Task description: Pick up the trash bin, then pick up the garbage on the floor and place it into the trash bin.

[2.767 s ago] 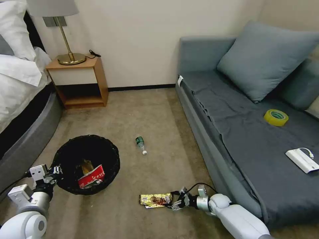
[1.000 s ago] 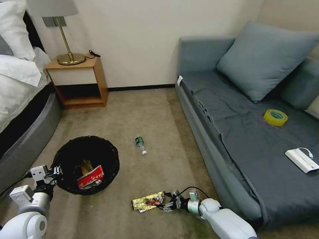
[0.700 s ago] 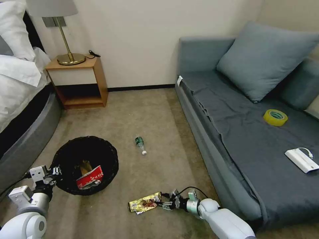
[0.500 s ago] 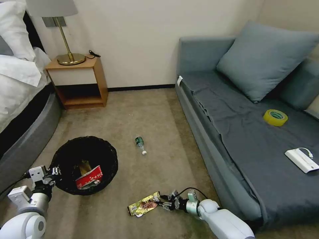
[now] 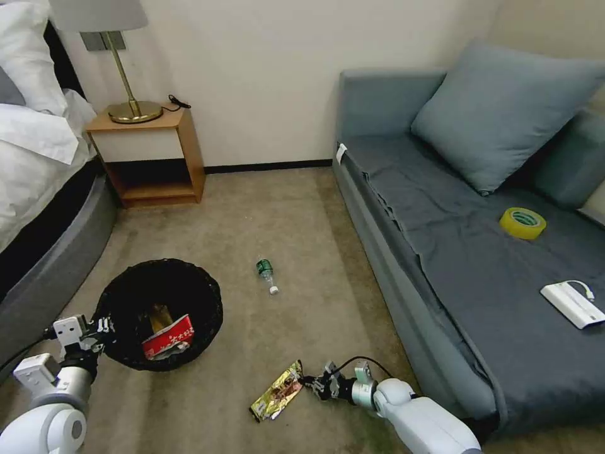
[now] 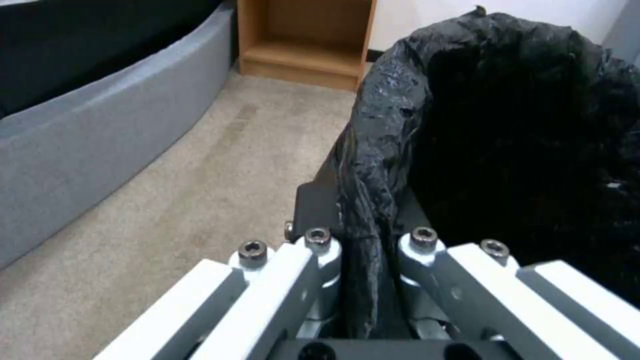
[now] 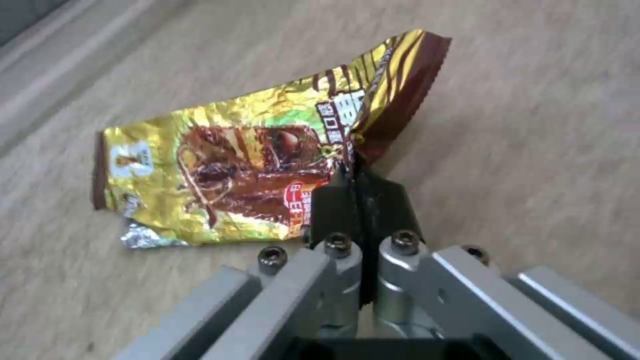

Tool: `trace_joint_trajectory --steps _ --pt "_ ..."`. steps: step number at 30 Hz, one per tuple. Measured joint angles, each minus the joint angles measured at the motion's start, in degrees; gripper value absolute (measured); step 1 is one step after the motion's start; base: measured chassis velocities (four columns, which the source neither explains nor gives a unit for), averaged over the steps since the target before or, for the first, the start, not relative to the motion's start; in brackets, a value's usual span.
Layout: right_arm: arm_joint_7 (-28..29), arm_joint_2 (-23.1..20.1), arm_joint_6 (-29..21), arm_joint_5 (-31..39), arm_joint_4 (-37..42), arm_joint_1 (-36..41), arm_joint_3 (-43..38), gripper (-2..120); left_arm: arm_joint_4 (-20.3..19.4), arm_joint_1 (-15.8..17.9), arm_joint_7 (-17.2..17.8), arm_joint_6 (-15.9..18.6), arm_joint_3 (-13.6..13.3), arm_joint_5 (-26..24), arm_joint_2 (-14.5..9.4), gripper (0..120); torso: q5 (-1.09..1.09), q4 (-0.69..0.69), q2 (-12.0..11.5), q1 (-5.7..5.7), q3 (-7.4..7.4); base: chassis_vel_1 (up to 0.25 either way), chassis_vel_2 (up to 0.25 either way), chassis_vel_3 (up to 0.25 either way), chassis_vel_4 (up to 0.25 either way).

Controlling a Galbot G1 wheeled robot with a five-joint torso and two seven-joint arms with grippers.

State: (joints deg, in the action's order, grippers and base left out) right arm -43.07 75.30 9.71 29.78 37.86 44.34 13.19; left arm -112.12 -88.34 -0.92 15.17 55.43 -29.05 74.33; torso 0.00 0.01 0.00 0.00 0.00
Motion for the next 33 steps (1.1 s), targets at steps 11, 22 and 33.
trace_joint_trajectory --steps 11,22,33 --pt "2.03 -3.23 -0.57 4.4 8.03 -0.94 -2.97 0 0.44 0.37 0.05 0.19 -1.01 -0.49 -0.45 5 0.0 -0.01 0.0 0.0 0.0 0.0 0.0 0.0 0.0" --pt "6.1 -13.54 -2.93 11.92 25.63 -3.41 -8.41 0 0.54 0.97 0.81 1.81 -3.79 -2.37 -1.02 5 0.0 -0.02 0.0 0.0 0.0 0.0 0.0 0.0 0.0" --pt "9.39 -22.26 -6.14 19.92 46.16 -7.65 -7.62 0 -0.61 0.94 1.25 2.81 -6.04 -2.79 -0.73 5 0.01 -0.01 0.0 0.0 0.0 0.0 0.0 0.0 0.0"
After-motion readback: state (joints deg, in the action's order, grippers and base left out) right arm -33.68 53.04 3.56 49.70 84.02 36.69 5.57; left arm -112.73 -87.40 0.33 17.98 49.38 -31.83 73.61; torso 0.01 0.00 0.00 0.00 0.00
